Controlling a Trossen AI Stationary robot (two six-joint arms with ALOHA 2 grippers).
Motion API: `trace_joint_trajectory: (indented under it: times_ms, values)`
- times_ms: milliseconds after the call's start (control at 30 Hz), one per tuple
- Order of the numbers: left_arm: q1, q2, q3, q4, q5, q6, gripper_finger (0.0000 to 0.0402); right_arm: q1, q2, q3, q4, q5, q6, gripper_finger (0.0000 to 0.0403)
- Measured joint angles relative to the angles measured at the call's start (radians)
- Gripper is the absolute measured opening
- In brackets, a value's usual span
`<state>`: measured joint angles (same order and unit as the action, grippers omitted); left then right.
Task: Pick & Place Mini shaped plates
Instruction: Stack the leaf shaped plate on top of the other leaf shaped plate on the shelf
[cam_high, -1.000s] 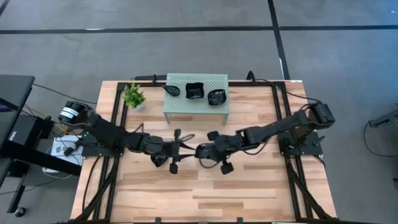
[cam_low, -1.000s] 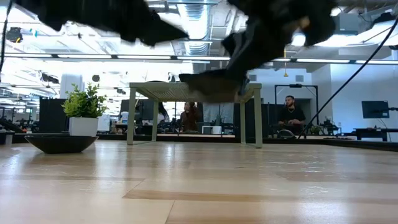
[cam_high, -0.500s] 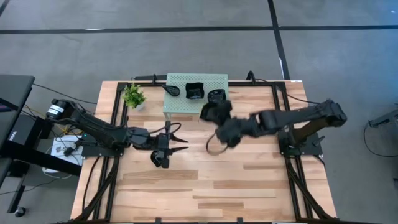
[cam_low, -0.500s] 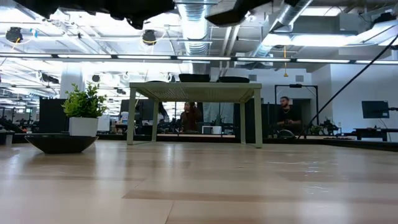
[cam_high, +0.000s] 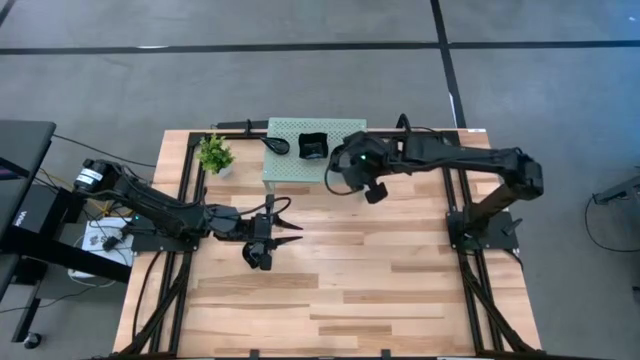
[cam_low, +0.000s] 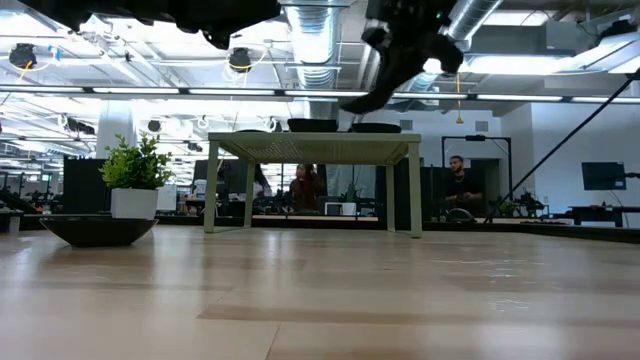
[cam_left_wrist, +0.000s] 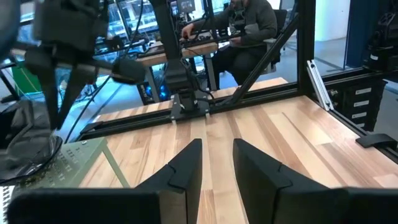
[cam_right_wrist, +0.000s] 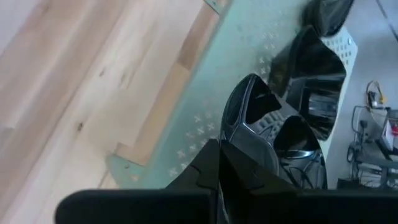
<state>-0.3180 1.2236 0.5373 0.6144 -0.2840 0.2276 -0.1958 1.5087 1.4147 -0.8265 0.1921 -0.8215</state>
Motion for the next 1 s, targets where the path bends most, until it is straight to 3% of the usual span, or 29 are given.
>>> trace_joint_trajectory:
  times_ms: [267,733,1000]
  values:
    - [0.0,0.0,0.0,0.0,0.0,0.0,0.0092,-0.019,0.036,0.0,-0.012,-0.006,0.008,0.0013]
    - [0.0,0.0,0.0,0.001,0.0,0.0,0.0092,-0.033,0.028,0.001,-0.011,0.0,0.084,0.0076]
    - [-0.003,0.0,0.0,0.0,0.02,-0.016,0.0092,0.077,0.028,0.001,-0.009,-0.008,0.27,0.0075]
